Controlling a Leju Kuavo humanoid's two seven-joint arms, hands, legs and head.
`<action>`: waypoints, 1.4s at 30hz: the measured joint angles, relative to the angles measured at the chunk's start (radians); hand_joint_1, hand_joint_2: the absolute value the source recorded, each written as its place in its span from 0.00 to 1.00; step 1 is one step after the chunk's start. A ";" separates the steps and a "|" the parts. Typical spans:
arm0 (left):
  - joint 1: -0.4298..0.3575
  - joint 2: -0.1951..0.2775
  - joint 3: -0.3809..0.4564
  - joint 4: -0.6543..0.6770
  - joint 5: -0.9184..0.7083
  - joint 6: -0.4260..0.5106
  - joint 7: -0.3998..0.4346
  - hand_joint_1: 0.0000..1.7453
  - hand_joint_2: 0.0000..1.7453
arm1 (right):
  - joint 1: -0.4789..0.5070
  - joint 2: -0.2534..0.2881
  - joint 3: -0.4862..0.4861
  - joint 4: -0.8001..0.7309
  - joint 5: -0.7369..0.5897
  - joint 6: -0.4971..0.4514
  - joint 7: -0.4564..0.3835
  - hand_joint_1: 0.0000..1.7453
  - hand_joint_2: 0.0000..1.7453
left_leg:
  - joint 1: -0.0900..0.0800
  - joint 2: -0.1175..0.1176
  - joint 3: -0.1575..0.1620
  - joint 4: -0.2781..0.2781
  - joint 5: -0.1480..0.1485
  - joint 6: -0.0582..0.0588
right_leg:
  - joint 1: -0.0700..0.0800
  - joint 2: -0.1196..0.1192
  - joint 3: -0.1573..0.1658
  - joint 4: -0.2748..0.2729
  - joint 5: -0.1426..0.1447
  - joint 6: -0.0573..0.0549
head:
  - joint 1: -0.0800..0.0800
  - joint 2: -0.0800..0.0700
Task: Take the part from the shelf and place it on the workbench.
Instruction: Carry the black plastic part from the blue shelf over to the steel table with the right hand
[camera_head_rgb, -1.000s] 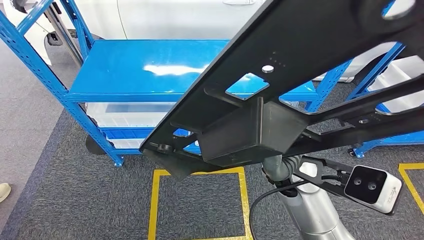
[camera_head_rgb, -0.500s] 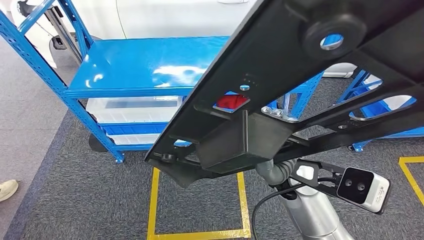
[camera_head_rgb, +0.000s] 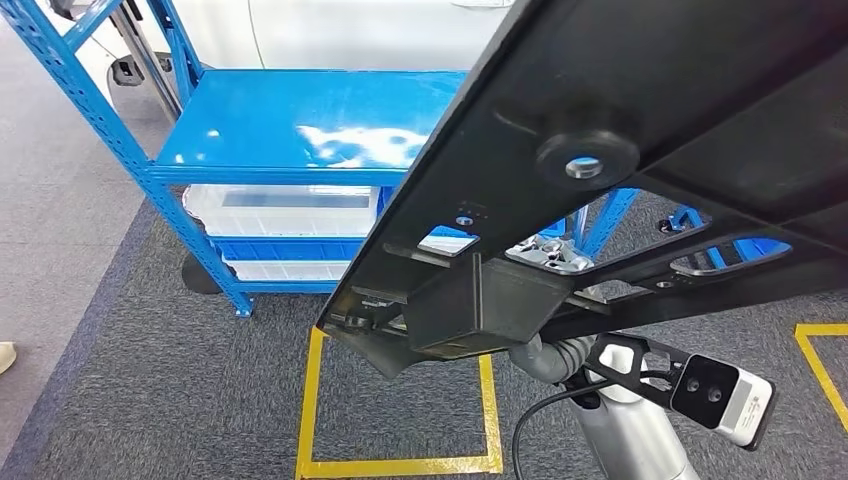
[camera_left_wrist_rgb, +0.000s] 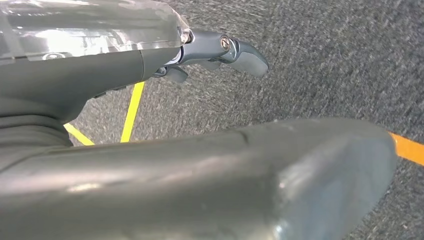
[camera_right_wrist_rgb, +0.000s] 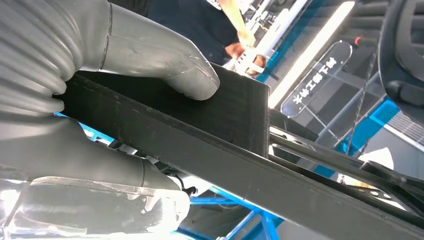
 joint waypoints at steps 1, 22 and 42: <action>-0.001 0.000 0.000 0.000 0.001 0.002 0.002 0.00 0.00 | 0.001 0.000 0.002 -0.006 0.007 -0.006 0.000 1.00 1.00 | 0.001 -0.009 -0.002 0.005 -0.001 -0.003 | -0.004 0.014 0.036 -0.073 0.035 0.000 | 0.000 0.000; -0.002 0.019 0.004 0.000 -0.025 -0.005 0.027 0.00 0.00 | -0.045 -0.027 0.057 -0.095 -0.067 -0.102 0.001 1.00 1.00 | -0.007 0.060 -0.020 0.024 -0.009 -0.014 | 0.010 -0.094 0.097 -0.209 0.074 -0.007 | 0.000 0.000; 0.001 0.007 -0.021 0.000 -0.063 -0.009 0.044 0.00 0.00 | 0.128 0.033 -0.034 -0.087 0.062 0.052 0.000 1.00 1.00 | -0.001 0.004 -0.129 0.207 -0.089 -0.042 | 0.001 -0.006 0.098 -0.235 0.095 -0.038 | -0.001 0.000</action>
